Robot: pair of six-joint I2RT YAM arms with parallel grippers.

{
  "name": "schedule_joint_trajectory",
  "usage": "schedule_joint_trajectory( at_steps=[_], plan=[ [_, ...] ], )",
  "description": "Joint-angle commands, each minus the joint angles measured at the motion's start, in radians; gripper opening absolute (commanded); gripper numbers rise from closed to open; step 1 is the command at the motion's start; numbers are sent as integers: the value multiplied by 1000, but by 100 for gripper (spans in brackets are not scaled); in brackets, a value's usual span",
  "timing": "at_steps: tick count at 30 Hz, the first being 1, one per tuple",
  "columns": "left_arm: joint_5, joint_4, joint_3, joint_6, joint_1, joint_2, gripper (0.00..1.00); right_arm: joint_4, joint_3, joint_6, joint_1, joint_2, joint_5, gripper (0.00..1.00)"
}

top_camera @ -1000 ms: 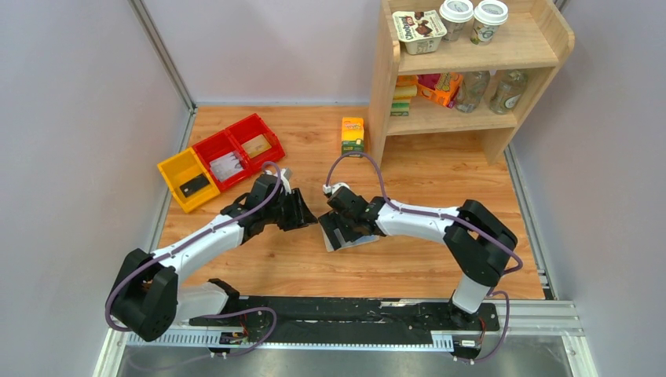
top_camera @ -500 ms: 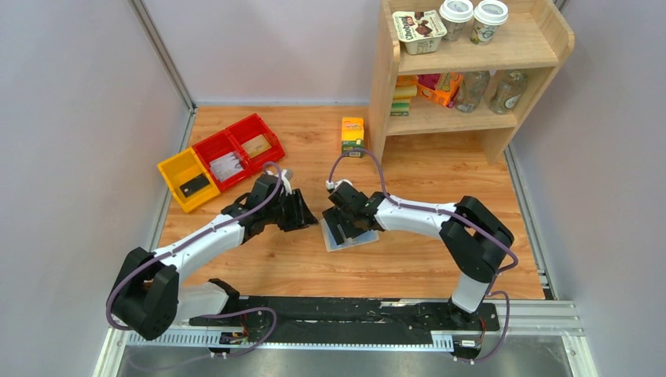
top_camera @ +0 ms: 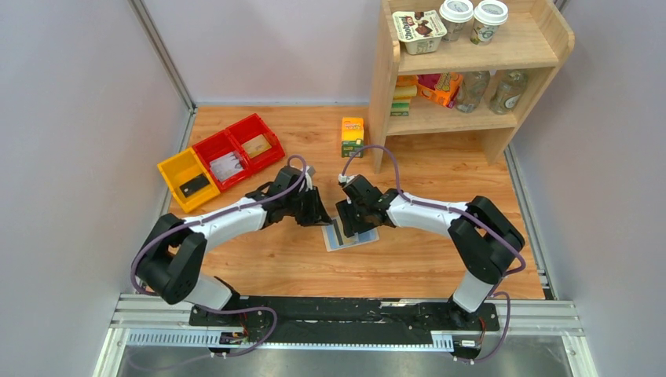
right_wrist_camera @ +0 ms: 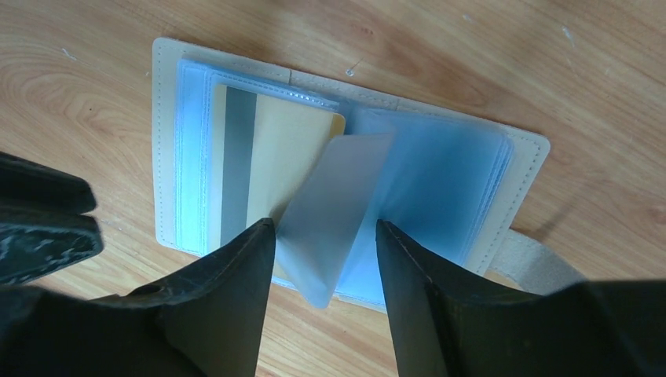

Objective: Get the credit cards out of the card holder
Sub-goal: Remove the credit card from the card holder.

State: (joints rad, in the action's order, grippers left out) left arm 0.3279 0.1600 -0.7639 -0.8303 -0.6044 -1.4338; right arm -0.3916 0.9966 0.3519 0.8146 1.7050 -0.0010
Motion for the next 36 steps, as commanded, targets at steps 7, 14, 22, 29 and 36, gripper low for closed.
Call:
schedule_joint_trajectory(
  at_steps=[7, 14, 22, 29, 36],
  plan=[
    [7, 13, -132, 79, -43, -168, 16, 26, -35, 18, -15, 15, -36, 52],
    [-41, 116, -155, 126, -69, -275, 13, 4, -26, 32, -15, 7, -1, 51],
    [-122, 194, -163, 154, -75, -316, 9, -49, -16, 41, -15, -36, 117, 52],
    [-136, 197, -155, 163, -77, -321, 8, -173, -18, 81, -57, -117, 387, 56],
    [-118, 168, -143, 157, -75, -307, 8, -152, -58, 85, -106, -274, 367, 58]
  ],
)
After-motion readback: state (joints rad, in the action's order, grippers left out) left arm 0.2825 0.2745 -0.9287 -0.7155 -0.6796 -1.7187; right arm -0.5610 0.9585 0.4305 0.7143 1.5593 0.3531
